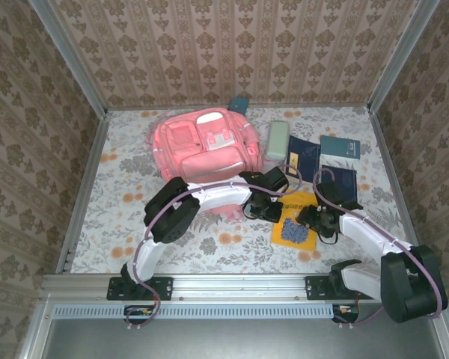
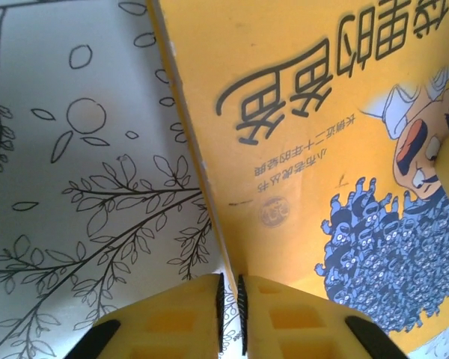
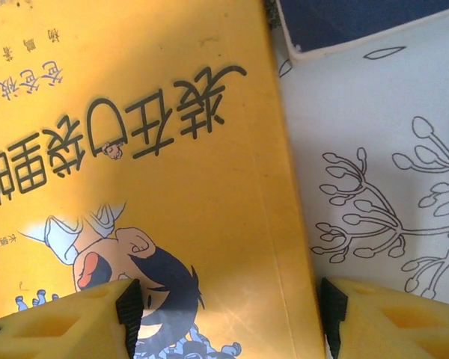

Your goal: Pack the student bag

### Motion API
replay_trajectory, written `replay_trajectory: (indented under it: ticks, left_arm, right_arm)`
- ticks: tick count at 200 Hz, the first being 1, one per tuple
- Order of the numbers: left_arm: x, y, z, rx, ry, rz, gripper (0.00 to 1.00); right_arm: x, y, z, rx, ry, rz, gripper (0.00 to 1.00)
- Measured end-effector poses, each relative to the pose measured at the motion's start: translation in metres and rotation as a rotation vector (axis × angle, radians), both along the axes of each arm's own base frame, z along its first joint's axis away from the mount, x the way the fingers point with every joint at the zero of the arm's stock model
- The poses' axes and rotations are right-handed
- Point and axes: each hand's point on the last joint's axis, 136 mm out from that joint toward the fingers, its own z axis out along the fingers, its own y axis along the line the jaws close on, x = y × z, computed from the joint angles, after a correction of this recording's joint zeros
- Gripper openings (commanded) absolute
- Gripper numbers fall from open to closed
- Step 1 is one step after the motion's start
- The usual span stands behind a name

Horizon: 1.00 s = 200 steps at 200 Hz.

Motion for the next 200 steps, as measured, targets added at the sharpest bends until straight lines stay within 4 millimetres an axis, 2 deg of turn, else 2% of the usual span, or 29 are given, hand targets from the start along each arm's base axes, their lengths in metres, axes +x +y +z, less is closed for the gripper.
replay_trajectory:
  ticks: [57,87,128,143,165,184,200]
  left_arm:
    - [0.017,0.012,0.0,-0.021,0.037,0.042,0.13]
    - [0.03,0.025,0.0,-0.009,0.036,0.08,0.13]
    - [0.041,0.035,0.0,-0.008,0.034,0.11,0.13]
    - [0.04,0.03,0.001,-0.032,0.041,0.103,0.13]
    - [0.026,0.02,0.0,-0.074,0.064,0.066,0.13]
    - [0.018,0.016,-0.002,-0.093,0.088,0.05,0.13]
    - [0.015,0.016,-0.003,-0.096,0.097,0.044,0.13]
  right_arm:
    - [0.007,0.015,0.008,0.112,-0.086,0.018,0.46]
    - [0.001,0.036,0.016,0.247,-0.125,0.043,0.46]
    - [0.006,0.052,0.031,0.358,-0.175,0.05,0.47]
    - [0.014,0.067,0.045,0.437,-0.226,0.091,0.49]
    - [0.025,0.082,0.07,0.512,-0.327,0.156,0.49]
    - [0.031,0.086,0.082,0.536,-0.382,0.168,0.44]
    - [0.033,0.085,0.083,0.535,-0.39,0.168,0.36]
